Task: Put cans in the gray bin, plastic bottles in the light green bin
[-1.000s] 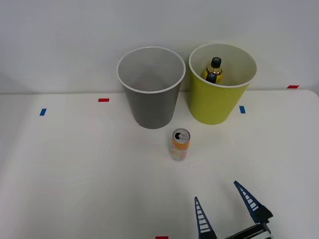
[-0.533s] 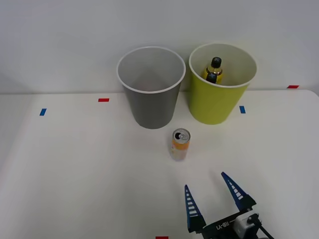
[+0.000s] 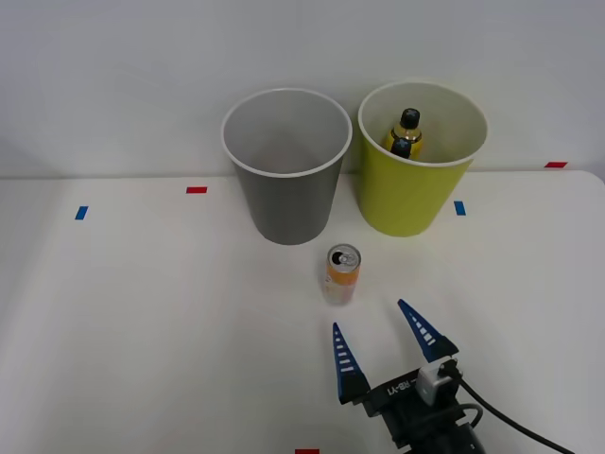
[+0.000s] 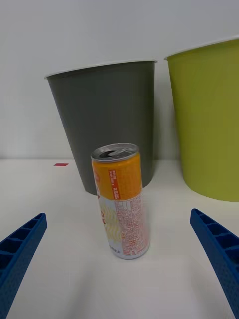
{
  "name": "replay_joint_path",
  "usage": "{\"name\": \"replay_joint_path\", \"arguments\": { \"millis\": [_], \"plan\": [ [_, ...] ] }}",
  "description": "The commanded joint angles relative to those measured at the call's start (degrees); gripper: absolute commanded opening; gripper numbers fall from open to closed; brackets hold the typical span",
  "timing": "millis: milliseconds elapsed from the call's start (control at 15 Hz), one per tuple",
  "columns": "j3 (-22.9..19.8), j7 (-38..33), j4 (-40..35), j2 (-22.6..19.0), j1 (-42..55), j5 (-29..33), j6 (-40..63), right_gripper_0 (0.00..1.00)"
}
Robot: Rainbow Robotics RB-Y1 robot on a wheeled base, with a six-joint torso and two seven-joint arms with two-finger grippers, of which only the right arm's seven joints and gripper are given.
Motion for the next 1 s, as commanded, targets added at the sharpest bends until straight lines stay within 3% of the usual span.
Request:
{"name": "replay_joint_path", "arguments": {
  "millis": [67,533,1000],
  "plan": [
    [-0.29,1.17,5.34,3.48,-4.71,-0.25,-0.74,1.00],
    [-3.80,2.40,16.15,11.48,-14.29,-0.52,0.66,1.00],
    [-5.30,2.75,16.15,12.09,-18.77,-1.22,5.76,1.00]
  ]
}}
